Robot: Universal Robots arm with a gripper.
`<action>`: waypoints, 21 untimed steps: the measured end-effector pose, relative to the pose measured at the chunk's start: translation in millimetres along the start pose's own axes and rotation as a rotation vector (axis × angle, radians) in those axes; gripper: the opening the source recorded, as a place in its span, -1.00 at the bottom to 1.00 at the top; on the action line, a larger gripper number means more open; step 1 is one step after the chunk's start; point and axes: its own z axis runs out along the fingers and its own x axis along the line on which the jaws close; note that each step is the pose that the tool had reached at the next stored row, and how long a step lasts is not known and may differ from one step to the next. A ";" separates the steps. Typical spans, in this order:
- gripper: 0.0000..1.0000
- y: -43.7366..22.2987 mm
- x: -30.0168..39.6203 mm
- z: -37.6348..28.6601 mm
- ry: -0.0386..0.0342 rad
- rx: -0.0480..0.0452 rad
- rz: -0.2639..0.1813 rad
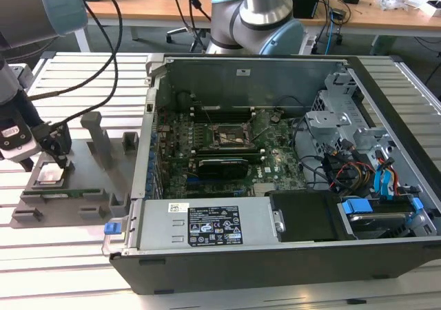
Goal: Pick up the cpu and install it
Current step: 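Pick up the cpu and move it towards the insertion slot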
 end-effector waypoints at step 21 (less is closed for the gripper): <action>0.33 0.1 1.5 21.4 0.0005 0.0055 0.013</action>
